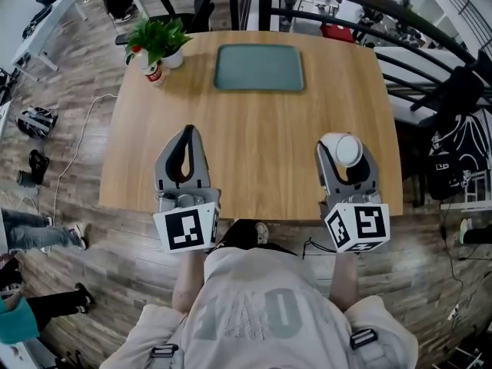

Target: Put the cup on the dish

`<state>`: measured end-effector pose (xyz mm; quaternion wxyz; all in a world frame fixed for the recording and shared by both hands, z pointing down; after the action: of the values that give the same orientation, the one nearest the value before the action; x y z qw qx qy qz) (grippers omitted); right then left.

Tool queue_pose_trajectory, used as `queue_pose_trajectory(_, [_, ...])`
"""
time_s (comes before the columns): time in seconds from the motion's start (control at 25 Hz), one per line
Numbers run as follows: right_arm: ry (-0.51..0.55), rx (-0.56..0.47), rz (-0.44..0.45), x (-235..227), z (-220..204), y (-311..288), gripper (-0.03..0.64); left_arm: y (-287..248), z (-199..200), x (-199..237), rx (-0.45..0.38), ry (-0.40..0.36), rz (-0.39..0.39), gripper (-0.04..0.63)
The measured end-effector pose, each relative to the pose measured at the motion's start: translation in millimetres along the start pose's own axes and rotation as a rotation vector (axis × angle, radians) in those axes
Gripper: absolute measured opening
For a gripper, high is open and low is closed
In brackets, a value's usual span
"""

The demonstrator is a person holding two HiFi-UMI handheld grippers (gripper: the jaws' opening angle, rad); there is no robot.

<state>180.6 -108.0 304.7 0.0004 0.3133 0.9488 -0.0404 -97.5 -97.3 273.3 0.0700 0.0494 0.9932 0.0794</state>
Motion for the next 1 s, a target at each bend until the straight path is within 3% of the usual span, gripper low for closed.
queue_pose_trajectory(0.44, [0.039, -0.007, -0.029, -40.3, 18.9, -80.3, 0.267, -94.2, -7.9, -12.7, -0.045, 0.042, -0.074, 0.006])
queue_pose_trajectory(0.72, [0.06, 0.038, 0.001, -77.2, 0.8, -154.6, 0.267, -140.8, -30.0, -18.6, 0.01, 0.043, -0.083, 0.006])
queue_pose_trajectory(1.0, [0.015, 0.093, 0.004, -131.3, -28.0, -237.5, 0.267, -184.4, -53.4, -40.1, 0.051, 0.047, -0.124, 0.006])
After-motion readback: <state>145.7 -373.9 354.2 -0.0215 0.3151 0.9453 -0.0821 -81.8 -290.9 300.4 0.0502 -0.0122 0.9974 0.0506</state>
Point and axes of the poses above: the fingertips, and each gripper's own axes: y backward along the fingers, x to its left, z out of its top, the point moved 5 cm from there along y, backward along the fingers, and after that the axes turned 14 degrees about z, right-handed, at the moved point
